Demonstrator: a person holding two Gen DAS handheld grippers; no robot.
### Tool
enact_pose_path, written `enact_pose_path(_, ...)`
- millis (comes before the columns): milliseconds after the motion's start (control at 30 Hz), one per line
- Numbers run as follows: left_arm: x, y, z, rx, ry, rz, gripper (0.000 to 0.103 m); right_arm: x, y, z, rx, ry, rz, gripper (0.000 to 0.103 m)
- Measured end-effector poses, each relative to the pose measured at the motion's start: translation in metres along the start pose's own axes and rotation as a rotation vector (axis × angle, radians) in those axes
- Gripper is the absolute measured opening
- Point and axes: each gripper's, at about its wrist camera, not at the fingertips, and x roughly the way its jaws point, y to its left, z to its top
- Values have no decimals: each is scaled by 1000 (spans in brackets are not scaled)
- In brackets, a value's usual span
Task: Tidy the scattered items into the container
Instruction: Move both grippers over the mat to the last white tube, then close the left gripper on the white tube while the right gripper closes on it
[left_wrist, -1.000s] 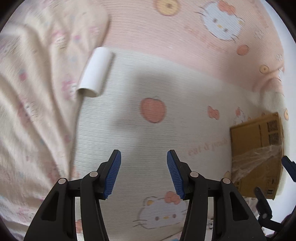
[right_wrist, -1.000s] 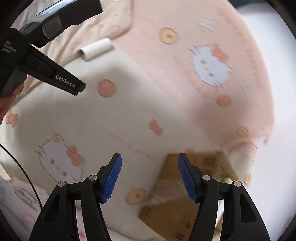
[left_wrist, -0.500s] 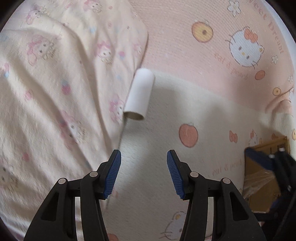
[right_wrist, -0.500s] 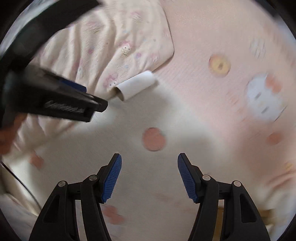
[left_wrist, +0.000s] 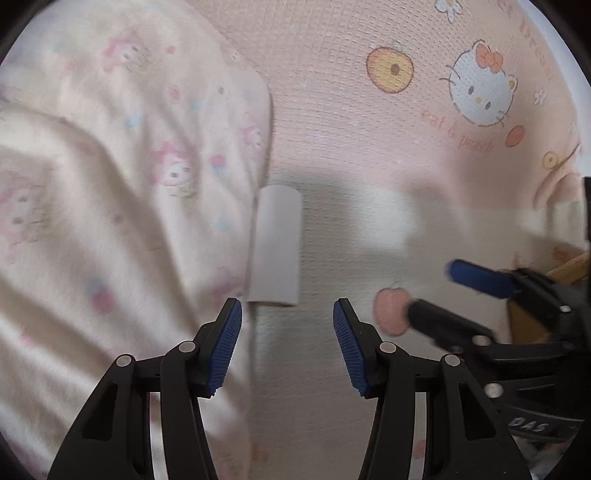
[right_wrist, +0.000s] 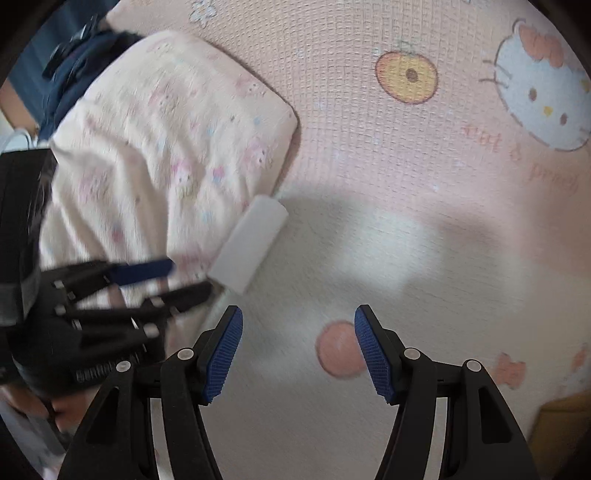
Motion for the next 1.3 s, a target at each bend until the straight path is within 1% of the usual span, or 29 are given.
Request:
enact_pose_path(67,7,7,5,-52,15,-39,52,11,-6,5,44,16,15,61)
enact_pose_path(167,17,21,14,-164,20,-107,49,22,-18,6,112,36,40,61)
enact_pose_path(233,27,32,21,-238,54,-172,49,27,-22,4,128,35,43,61)
enact_pose_path(267,32,35,25,-254,74,-190,49,29,-23,3,130,39,43,61)
enact_pose_path(300,38,36,28,-261,99,-202,49,32,-23,2,130,46,42,61)
enact_pose_path(400,45,38,34,-260,111,-174,50,39,-23,0,122,70,38,61)
enact_pose_path(533,52,45,29,-353,111,-236,48,47,-21,0,131,80,65,61)
enact_pose_path(567,54,44,29,-368,113,-247,44,47,-20,0,130,78,71,61)
enact_pose_path(600,55,43,29,-378,117,-255,42,48,-18,1,127,74,78,61)
enact_pose_path(667,58,40,28,-393,121,-278,40,46,-16,3,129,56,94,61)
enact_pose_path(767,62,28,28,-395,133,-338,40,43,-15,3,133,18,109,61)
enact_pose_path(900,67,14,35,-387,153,-382,40,48,-20,7,142,21,103,61)
enact_pose_path(967,69,8,39,-359,170,-379,40,49,-24,10,155,10,93,61)
enact_pose_path(1067,72,-4,46,-307,171,-327,40,51,-30,14,172,8,84,61)
enact_pose_path(1133,75,-10,50,-284,178,-312,40,53,-34,14,184,20,88,61)
enact_pose_path(1233,77,-5,44,-305,196,-328,40,56,-40,12,212,32,112,60)
enact_pose_path(1300,81,-6,43,-327,197,-349,40,58,-43,9,232,41,146,56)
